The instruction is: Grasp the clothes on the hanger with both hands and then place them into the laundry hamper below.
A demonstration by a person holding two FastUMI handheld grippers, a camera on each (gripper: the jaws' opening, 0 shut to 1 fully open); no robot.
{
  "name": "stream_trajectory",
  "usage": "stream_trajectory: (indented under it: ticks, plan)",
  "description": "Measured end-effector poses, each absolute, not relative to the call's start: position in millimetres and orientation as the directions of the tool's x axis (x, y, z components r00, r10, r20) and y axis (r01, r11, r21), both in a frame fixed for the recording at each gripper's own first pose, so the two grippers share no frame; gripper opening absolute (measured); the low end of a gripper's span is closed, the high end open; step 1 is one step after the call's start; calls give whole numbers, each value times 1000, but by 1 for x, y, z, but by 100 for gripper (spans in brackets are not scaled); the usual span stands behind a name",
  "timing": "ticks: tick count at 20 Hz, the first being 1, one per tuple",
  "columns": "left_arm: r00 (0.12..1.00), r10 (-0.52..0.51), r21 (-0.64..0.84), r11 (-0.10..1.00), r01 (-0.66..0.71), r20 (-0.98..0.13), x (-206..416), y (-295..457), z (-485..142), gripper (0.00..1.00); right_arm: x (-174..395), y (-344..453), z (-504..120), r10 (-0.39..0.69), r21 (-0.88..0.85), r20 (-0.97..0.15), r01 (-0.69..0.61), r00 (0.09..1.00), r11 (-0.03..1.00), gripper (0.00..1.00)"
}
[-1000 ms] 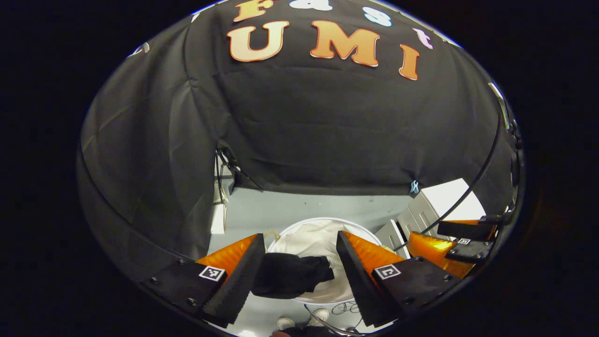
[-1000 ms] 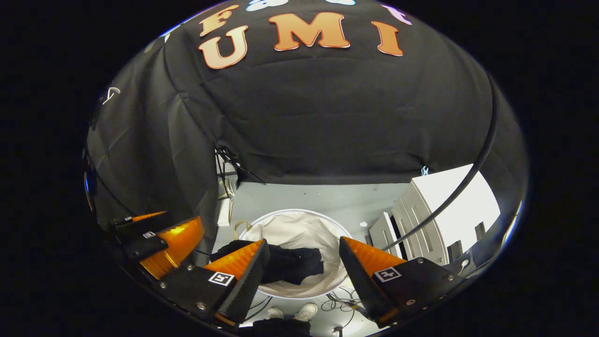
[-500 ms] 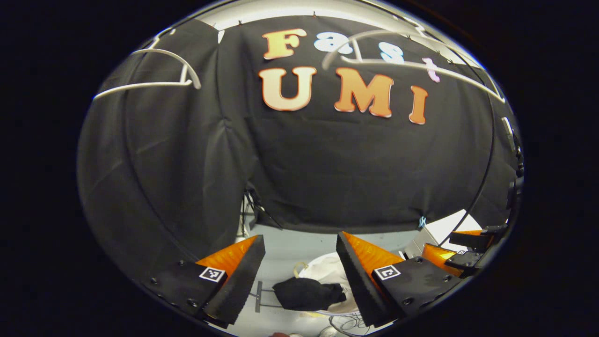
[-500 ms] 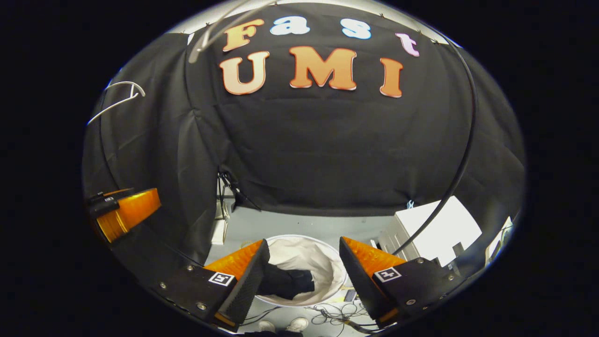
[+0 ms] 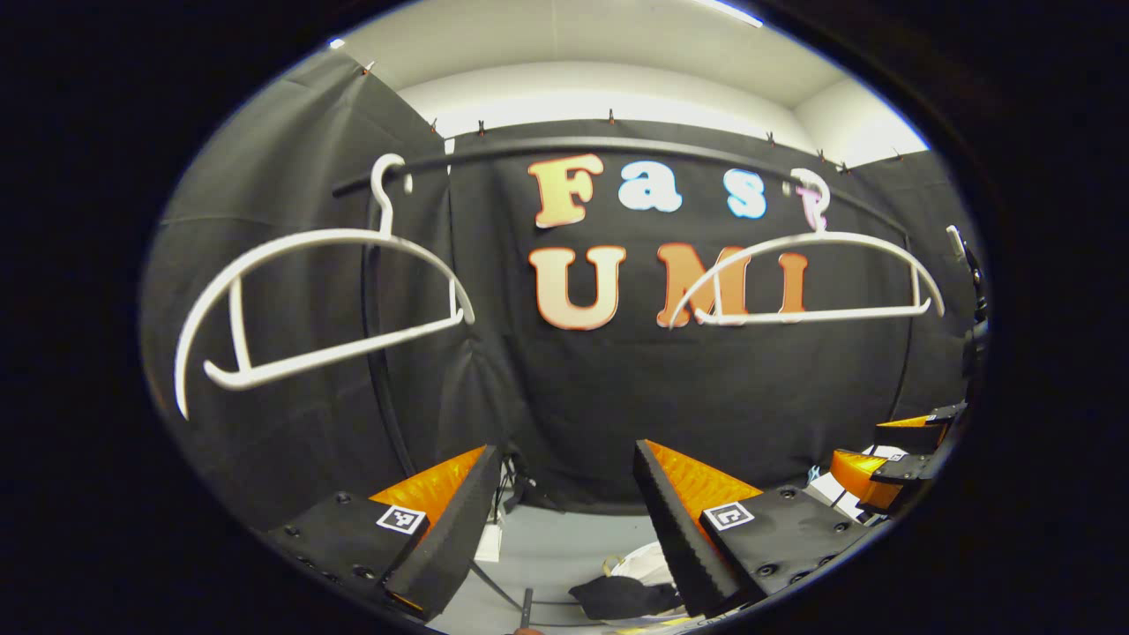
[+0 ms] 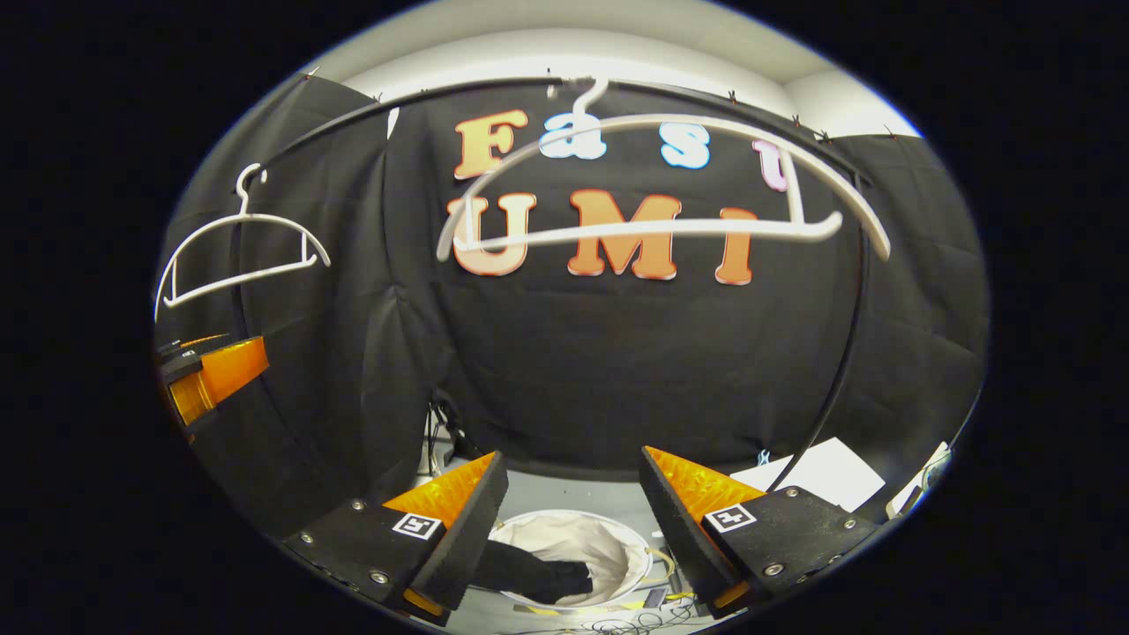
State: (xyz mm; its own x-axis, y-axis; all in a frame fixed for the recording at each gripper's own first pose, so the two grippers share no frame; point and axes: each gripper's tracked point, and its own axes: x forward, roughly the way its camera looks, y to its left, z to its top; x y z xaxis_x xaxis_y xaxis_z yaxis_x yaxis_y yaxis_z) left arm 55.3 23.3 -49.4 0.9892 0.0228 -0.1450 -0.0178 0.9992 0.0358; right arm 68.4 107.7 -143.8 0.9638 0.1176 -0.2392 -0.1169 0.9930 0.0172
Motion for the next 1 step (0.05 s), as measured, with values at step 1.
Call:
stream_trajectory:
  ticks: [1]
  plan:
    - [992, 15, 35, 999, -11, -121, 49, 24, -33, 99, 63, 106, -125, 112, 8, -215, -113, 970, 994, 93]
